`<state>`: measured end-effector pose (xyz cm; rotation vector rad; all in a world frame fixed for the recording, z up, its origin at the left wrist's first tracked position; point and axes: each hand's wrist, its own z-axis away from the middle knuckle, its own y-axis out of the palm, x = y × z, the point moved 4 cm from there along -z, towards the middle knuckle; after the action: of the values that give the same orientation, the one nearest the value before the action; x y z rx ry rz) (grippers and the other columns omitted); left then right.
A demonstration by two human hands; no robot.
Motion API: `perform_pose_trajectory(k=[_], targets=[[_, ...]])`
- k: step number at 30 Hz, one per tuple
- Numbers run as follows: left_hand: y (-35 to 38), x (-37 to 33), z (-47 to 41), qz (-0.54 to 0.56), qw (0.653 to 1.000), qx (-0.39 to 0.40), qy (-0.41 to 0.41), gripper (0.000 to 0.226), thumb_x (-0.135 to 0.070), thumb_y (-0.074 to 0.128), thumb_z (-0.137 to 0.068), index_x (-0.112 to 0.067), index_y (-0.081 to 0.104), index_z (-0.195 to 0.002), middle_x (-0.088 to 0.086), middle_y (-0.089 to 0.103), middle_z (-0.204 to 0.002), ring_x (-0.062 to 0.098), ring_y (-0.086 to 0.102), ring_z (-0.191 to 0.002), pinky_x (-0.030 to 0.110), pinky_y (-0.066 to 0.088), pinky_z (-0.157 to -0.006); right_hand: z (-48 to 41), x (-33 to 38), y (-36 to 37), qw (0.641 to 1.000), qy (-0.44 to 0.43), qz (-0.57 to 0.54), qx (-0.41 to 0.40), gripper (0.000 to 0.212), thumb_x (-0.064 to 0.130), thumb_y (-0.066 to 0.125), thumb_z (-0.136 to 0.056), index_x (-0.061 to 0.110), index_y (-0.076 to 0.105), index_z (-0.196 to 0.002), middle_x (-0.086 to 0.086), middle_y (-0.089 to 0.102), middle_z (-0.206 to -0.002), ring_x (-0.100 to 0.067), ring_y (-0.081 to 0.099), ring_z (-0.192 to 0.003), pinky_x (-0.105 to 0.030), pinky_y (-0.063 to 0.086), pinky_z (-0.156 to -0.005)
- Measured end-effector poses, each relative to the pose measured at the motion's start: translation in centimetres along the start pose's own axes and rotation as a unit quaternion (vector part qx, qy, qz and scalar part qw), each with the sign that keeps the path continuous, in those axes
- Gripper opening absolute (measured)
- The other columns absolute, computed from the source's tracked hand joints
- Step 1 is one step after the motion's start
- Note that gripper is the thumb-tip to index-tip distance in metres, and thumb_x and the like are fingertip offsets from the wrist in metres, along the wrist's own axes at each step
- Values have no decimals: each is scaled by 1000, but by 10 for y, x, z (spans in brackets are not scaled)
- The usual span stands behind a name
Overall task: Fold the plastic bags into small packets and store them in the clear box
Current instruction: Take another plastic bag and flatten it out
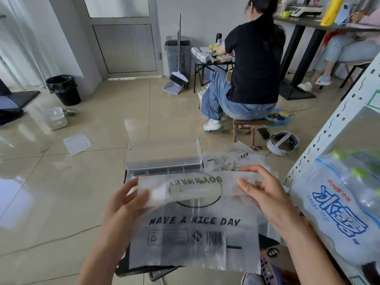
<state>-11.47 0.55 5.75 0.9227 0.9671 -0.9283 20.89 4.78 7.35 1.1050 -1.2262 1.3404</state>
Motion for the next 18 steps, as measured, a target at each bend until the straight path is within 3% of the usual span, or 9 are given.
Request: perform_pose_trajectory(k=[2,3,4,5,8,10,13,15,18], targets=[[1,-1,2,36,999,10,-33,56,-35,86,-70,-15,68,-118,23,65,-131,35,65,-116,46,48,-106,-1,-2,1,999,26,-44,10,34,33,84,-81,32,72,-113,-15,78,-100,-33,76,-97,-30,58,-72],[1,2,2,42,998,21,-49,66,-42,93,-59,-13,70,-114,35,41,-149,33,62,-114,39,44,-106,-2,-3,2,997,36,-59,14,43,38,89,-75,30,74,-115,-16,77,-107,-34,75,-103,-38,59,-85],[4,2,4,46,996,37,-60,68,-47,94,-54,-14,74,-110,4,45,-104,29,59,-103,37,43,-102,-2,-5,2,996,40,-78,11,50,40,93,-71,25,76,-116,-16,76,-112,-32,73,-109,-44,58,-97],[7,2,7,42,995,58,-73,67,-49,93,-52,-16,77,-109,25,67,-112,35,64,-101,40,45,-101,-3,-6,2,994,45,-103,5,50,37,94,-70,20,78,-113,-16,76,-115,-29,72,-113,-42,57,-102],[14,7,13,17,991,91,-100,105,-62,97,-38,-16,69,-128,20,72,-123,38,70,-109,52,50,-104,0,3,4,987,51,-150,-5,32,22,84,-72,10,80,-101,-12,78,-112,-21,72,-112,-17,56,-89],[16,6,15,15,989,101,-111,119,-63,98,-28,-11,62,-129,14,74,-114,26,74,-88,43,58,-78,1,3,4,985,68,-157,-13,27,23,83,-69,14,81,-95,1,80,-107,-18,72,-110,-21,48,-100],[19,3,19,11,987,110,-117,73,-39,95,-62,1,61,-113,15,74,-105,25,74,-79,36,58,-61,0,-1,4,980,92,-174,-4,4,17,81,-68,19,81,-64,7,80,-90,-14,68,-106,-30,44,-111],[20,1,16,31,985,134,-102,39,-25,83,-77,7,68,-93,22,75,-96,28,75,-74,31,58,-60,-1,-4,4,977,103,-188,-1,7,13,79,-68,14,84,-72,-4,81,-105,-18,72,-113,-27,54,-104],[19,-1,16,32,983,139,-111,50,-37,67,-90,8,69,-112,31,72,-115,43,72,-107,45,60,-84,1,-1,4,976,100,-191,13,20,14,74,-80,6,82,-97,-11,79,-111,-22,76,-106,-38,57,-100]])
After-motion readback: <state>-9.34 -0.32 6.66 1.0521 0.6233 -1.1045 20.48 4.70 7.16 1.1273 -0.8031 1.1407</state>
